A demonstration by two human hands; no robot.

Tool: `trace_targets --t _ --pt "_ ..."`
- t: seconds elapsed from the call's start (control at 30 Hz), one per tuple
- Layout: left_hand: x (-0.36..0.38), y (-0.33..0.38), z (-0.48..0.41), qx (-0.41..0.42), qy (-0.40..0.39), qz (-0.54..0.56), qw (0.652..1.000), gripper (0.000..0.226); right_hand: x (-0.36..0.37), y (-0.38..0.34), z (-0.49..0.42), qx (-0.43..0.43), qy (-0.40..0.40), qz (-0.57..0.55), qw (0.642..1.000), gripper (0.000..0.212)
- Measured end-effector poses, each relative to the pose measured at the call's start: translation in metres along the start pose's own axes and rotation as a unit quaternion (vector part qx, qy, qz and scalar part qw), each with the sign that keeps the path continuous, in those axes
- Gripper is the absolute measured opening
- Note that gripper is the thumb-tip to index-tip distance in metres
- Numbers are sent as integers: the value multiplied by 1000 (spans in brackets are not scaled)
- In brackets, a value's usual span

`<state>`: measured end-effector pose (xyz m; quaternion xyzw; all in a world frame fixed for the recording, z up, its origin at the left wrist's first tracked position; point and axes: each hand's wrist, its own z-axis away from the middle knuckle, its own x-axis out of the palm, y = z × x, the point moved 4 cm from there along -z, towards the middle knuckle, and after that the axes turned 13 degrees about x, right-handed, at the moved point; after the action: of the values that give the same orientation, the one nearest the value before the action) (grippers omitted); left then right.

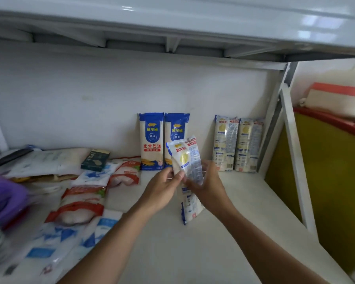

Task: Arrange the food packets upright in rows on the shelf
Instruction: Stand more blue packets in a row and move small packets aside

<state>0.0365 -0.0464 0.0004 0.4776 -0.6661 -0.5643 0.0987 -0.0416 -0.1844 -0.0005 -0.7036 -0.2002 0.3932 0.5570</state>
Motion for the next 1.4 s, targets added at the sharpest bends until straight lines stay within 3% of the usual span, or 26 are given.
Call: trace_targets --t 0.17,0.27,0.37,0.53,0.67,0.77,0.87,1.0,1.07,1.2,1.4 --pt "0 -1 -3 -29 69 100 992 45 9 -2 10 -52 30 138 989 81" --pt "7 -3 -4 -42 67 140 987 43 16 6 10 -17 13 154 988 91" --pt "11 4 -2 -19 47 129 990 36 11 7 9 -27 58 148 987 86" --pt "11 8 0 5 22 144 989 32 -1 6 1 -31 88 44 995 56" --pt "8 8 -1 27 -14 164 986 37 -10 -1 -3 -24 85 -36 995 45" --pt "-4 9 -6 70 52 145 986 36 -19 -3 -7 16 62 -100 993 34" --pt "-17 1 -12 64 126 147 979 27 -19 -5 -6 49 3 -152 987 29" --pt "-17 -9 -14 40 88 181 979 48 -9 -6 -2 52 -120 -191 973 24" --pt "-15 -5 -14 47 84 205 974 46 -8 -6 -2 47 -161 -188 968 24" --pt "-15 0 -13 65 116 203 970 32 -13 -14 -5 18 -126 -174 977 24" --pt "-15 3 -11 49 137 206 968 36 -17 -17 -6 17 -87 -218 972 28"
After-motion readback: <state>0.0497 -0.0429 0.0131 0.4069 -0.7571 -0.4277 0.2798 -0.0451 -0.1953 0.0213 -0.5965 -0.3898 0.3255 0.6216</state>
